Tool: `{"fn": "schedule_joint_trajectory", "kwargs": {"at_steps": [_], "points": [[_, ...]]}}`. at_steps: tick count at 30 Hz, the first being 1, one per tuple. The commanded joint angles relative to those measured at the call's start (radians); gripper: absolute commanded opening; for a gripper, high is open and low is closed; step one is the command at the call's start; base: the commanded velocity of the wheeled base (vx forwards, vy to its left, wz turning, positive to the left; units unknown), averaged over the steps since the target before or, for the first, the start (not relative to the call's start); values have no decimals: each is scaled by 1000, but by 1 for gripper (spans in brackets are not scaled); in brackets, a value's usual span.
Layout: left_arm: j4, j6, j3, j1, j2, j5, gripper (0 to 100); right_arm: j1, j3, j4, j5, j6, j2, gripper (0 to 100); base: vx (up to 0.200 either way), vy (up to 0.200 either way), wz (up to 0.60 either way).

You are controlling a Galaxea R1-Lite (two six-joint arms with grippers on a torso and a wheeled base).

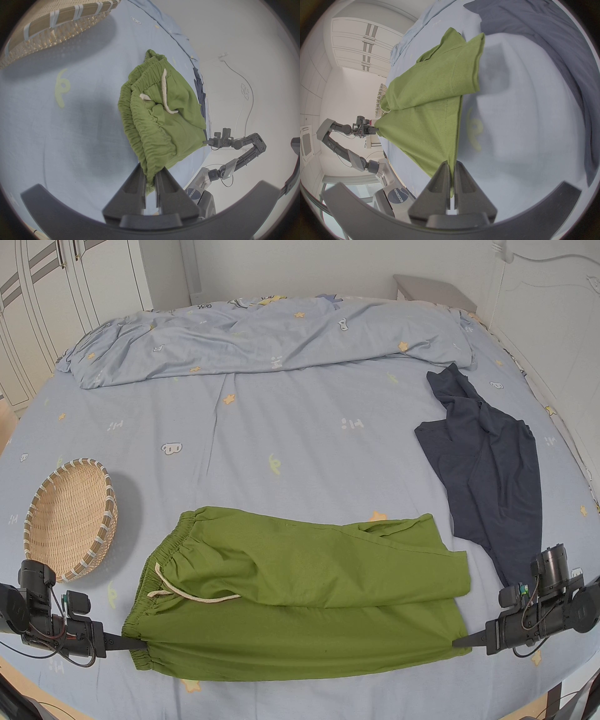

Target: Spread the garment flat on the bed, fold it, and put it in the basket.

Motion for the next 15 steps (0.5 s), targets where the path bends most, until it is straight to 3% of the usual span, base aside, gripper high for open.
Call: {"fn": "schedule_joint_trajectory", "kwargs": {"at_steps": [1,15], "points": [[18,12,-1,-12,22,1,0,12,107,-60,-1,0,-11,0,0,0,0],[61,55,30,4,23,3,0,25,169,-118,-1,-3,48,0,0,0,0]]}}
